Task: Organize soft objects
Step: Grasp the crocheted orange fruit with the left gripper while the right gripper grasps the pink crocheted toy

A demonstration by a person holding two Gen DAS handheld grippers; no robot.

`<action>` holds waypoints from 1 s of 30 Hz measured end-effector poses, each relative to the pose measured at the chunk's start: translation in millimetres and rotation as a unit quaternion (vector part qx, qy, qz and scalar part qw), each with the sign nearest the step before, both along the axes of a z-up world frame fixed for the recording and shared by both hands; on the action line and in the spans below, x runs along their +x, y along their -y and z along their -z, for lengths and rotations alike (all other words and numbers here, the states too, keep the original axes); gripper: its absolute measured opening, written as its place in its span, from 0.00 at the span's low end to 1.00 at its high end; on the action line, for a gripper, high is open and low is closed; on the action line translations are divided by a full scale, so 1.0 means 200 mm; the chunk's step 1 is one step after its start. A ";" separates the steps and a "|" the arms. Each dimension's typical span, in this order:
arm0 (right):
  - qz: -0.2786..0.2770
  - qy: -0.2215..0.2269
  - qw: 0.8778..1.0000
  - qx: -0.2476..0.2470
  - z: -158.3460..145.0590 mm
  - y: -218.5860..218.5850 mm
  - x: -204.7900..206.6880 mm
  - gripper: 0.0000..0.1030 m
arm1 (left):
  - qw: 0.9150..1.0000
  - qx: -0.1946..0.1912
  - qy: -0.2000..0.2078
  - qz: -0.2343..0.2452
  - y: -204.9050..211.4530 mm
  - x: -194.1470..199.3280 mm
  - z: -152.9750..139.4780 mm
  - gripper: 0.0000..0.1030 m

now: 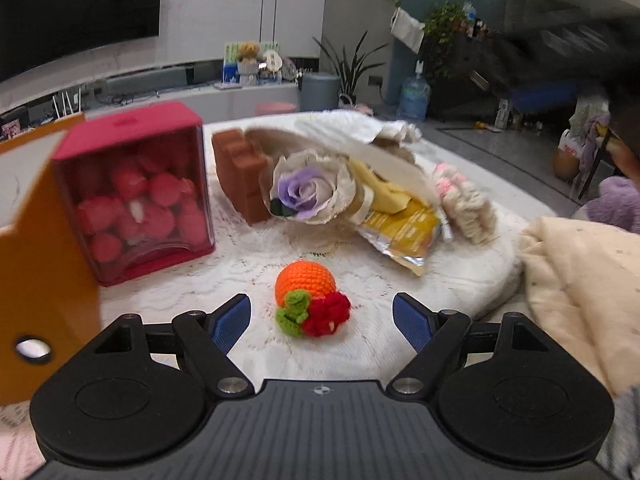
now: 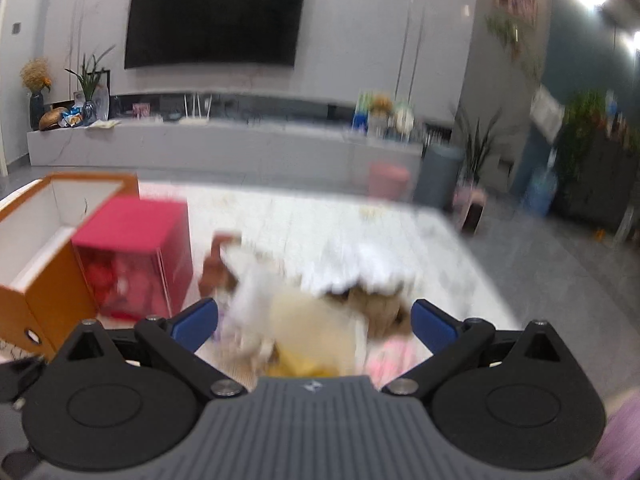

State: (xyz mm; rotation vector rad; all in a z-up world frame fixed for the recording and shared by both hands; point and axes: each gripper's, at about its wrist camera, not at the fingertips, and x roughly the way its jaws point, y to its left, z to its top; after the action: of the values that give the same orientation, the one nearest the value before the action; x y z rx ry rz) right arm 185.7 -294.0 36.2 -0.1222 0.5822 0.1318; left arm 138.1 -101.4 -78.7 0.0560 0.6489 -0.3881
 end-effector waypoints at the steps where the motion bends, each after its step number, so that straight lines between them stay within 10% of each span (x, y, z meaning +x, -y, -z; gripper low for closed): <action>1: -0.003 -0.016 1.000 0.007 0.04 0.02 0.01 0.98 | 1.000 0.004 -0.003 -0.005 0.01 0.03 0.02 0.92; 9: -0.004 -0.054 0.998 -0.042 0.23 0.13 0.07 0.98 | 0.999 0.014 -0.011 -0.027 0.01 0.18 0.12 0.91; 19: 0.066 -0.069 0.995 0.011 0.21 0.28 0.16 0.98 | 0.999 -0.019 0.000 -0.032 0.01 0.15 0.13 0.55; 30: 0.057 -0.069 0.996 -0.004 0.23 0.28 0.17 0.98 | 1.000 0.003 0.011 -0.021 0.01 0.11 0.04 0.44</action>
State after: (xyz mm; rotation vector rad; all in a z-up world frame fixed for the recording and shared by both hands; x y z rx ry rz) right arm 220.3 -350.0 -9.9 -0.0876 0.7263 0.0279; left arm 160.7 -103.0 -86.9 0.0521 0.6290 -0.3445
